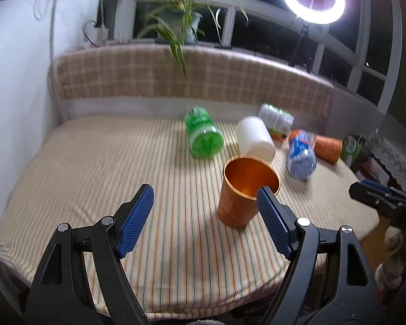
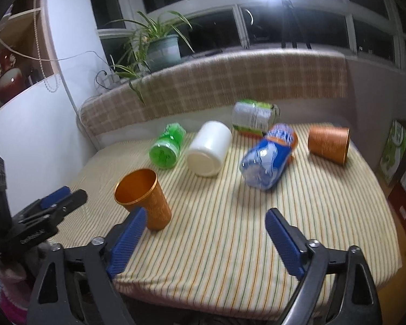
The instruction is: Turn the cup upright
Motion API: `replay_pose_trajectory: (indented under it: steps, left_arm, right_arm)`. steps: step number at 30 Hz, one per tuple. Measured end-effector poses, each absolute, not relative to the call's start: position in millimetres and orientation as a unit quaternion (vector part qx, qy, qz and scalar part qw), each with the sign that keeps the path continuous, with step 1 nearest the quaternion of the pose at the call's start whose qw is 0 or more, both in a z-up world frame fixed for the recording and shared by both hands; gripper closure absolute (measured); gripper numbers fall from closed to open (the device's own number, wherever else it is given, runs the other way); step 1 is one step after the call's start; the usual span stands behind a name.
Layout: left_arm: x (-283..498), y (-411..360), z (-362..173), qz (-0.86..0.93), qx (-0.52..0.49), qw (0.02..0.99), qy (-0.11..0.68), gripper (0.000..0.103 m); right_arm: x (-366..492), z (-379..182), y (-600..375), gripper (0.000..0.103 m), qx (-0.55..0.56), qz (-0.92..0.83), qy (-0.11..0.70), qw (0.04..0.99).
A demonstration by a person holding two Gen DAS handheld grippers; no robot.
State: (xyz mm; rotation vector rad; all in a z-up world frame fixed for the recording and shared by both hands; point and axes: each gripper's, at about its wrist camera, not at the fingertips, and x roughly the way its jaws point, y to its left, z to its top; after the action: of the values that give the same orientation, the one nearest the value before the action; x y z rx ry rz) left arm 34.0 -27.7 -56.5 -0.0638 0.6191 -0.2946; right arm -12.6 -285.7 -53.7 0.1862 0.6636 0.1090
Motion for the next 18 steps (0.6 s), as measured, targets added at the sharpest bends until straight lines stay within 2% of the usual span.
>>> replay_pose_trajectory:
  steps: [1,6,18]
  left_arm:
    - [31.2,-26.4,-51.5,-0.141,-0.035,0.945,0.295,0.013]
    - [18.0,-23.5,-32.7,-0.123,-0.032,0.959,0.253,0.003]
    - [-2.2,-27.5,-10.7,-0.093,-0.009,0.973,0.209,0.001]
  right_arm:
    - [-13.6,-51.9,-284.3,0.006,0.087,0.053,0.319,0.942]
    - [-16.0,-42.6,-277.1,0.0,0.069,0.044,0.289,0.954]
    - [-17.0,-33.8,-281.7,0.0,0.085,0.022,0.259,0.962]
